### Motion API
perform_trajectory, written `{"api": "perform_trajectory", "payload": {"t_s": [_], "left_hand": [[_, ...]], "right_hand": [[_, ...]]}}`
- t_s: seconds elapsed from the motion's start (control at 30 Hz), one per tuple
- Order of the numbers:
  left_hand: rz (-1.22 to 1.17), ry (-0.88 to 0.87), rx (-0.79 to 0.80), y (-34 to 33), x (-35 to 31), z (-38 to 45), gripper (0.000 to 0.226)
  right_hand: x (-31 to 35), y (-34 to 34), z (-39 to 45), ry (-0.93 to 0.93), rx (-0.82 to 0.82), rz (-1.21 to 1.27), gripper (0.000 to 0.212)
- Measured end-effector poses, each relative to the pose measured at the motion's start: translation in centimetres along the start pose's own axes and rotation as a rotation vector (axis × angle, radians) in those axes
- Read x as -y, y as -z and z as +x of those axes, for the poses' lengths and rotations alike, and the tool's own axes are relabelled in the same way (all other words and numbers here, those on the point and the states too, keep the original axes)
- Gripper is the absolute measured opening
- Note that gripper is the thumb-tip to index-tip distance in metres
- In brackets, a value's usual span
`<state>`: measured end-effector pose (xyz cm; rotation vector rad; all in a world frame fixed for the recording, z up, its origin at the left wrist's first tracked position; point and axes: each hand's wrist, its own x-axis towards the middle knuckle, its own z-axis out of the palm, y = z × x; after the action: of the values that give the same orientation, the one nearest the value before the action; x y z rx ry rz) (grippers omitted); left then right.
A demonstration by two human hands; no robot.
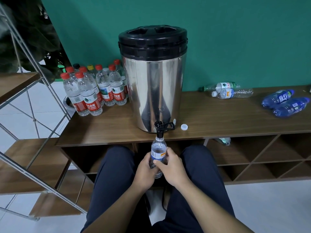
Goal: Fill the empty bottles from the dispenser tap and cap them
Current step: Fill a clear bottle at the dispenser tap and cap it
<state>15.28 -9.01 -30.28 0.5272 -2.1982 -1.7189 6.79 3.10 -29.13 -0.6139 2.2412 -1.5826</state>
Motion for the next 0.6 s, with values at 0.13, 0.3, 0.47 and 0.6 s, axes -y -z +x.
{"api": "perform_trajectory", "payload": {"t_s": [0.13,0.3,0.47,0.6], "left_hand": [[-0.006,0.002,0.010,-0.08,0.30,0.13,0.052],[-0.011,-0.001,0.004,-0.06,0.51,0.20,0.050],[0.016,0.007,0.010,-0.07,0.90,0.36,0.050],[0.009,0.006,0.009,-0.11,0.85,0.28,0.050]], "right_hand": [[-0.48,0.27,-0.26,0.007,0.009,0.022,0.044],[-0.38,0.35,-0.36,0.012,0.018,0.063,0.042],[-0.46,0.26,-0.36,0.017,0.024,0.093,0.039],[-0.51,0.25,-0.30,0.023,0.026,0.094,0.036]]}}
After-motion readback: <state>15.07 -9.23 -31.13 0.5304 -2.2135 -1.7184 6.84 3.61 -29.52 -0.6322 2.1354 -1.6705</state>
